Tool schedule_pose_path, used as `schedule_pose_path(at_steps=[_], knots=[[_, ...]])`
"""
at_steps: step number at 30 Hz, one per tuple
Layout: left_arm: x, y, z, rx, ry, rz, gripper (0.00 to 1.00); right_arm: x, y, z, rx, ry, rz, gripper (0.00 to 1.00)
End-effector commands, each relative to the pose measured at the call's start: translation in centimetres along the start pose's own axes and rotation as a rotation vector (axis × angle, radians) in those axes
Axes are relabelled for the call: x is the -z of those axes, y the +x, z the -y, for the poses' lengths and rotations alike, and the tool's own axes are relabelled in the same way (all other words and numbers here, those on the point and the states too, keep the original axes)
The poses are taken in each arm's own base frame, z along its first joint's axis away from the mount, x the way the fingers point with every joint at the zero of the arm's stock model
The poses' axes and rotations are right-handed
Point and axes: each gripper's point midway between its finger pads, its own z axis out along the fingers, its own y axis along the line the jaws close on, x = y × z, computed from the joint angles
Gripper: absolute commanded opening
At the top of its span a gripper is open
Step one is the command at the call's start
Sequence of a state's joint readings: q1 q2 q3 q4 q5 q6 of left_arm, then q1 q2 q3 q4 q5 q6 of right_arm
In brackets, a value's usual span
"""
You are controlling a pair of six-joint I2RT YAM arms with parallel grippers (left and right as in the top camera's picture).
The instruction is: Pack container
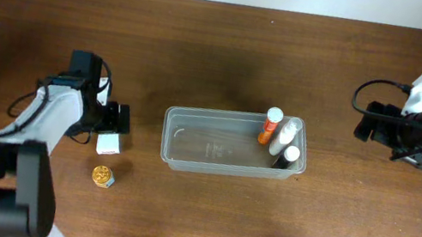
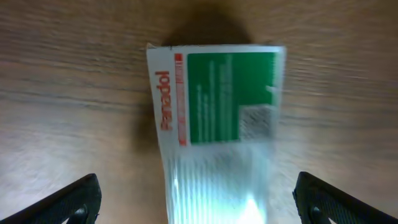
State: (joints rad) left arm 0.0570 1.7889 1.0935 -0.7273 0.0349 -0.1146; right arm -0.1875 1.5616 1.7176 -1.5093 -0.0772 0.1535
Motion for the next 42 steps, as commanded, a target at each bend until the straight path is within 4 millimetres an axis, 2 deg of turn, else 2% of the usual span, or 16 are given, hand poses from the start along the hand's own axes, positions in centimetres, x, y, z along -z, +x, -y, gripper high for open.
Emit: schedule_pose_path(at_steps=[1, 2, 5, 6, 7, 8, 9, 14, 19, 24, 27, 29, 33, 36, 39, 42], knots=[[-1.4, 0.0, -0.1, 0.019, 0.002, -0.03, 0.99, 0.0, 0.2, -0.1, 0.006, -0.013, 0.004, 0.93], [-1.7, 0.1, -0.2, 0.019, 0.001, -0.038, 0.99, 0.0, 0.2, -0.1, 0.006, -0.013, 0.004, 0.93], [-1.8, 0.2, -0.2, 0.019, 0.0, -0.043, 0.77, 0.0, 0.2, -0.1, 0.006, -0.013, 0.003, 0.93], [-1.8, 0.2, -0.1, 0.018, 0.0, -0.043, 0.57, 0.0, 0.2, -0.1, 0.006, -0.013, 0.003, 0.93], [-1.8, 0.2, -0.1, 0.018, 0.001, -0.044, 0.43, 0.0, 0.2, -0.1, 0.006, -0.013, 0.002, 0.93], [-1.8, 0.2, -0.1, 0.018, 0.0, -0.045, 0.31, 0.0, 0.2, -0.1, 0.006, -0.013, 0.002, 0.93], [-1.8, 0.3, -0.1, 0.018, 0.0, -0.046, 0.25, 0.0, 0.2, -0.1, 0.006, -0.013, 0.002, 0.93], [-0.4, -0.9, 0.0, 0.017, 0.004, -0.013, 0.25, 0.0, 0.3, -0.1, 0.006, -0.013, -0.001, 0.93], [7.0, -5.4, 1.9, -0.017, 0.03, 0.147, 0.27, 0.0, 0.3, -0.1, 0.006, -0.013, -0.001, 0.93], [16.1, -7.7, 7.2, -0.183, 0.089, 0.358, 0.28, 0.0, 0.3, -0.1, 0.006, -0.013, -0.001, 0.93], [20.0, -6.9, 12.0, -0.381, 0.143, 0.462, 0.28, 0.0, 0.3, -0.1, 0.006, -0.013, -0.001, 0.93], [21.2, -5.4, 15.1, -0.542, 0.164, 0.493, 0.27, 0.0, 0.2, -0.1, 0.006, -0.013, 0.0, 0.93], [20.2, -0.9, 20.7, -0.902, 0.18, 0.451, 0.27, 0.0, 0.2, -0.1, 0.006, -0.013, 0.0, 0.93], [18.2, 1.6, 23.1, -1.062, 0.186, 0.397, 0.27, 0.0, 0.2, -0.1, 0.006, -0.013, 0.0, 0.93], [15.0, 3.5, 24.3, -1.168, 0.173, 0.31, 0.29, 0.0, 0.2, -0.1, 0.006, -0.013, 0.0, 0.93], [11.8, 3.6, 24.3, -1.179, 0.135, 0.232, 0.3, 0.0, 0.2, -0.1, 0.006, -0.013, 0.0, 0.93]])
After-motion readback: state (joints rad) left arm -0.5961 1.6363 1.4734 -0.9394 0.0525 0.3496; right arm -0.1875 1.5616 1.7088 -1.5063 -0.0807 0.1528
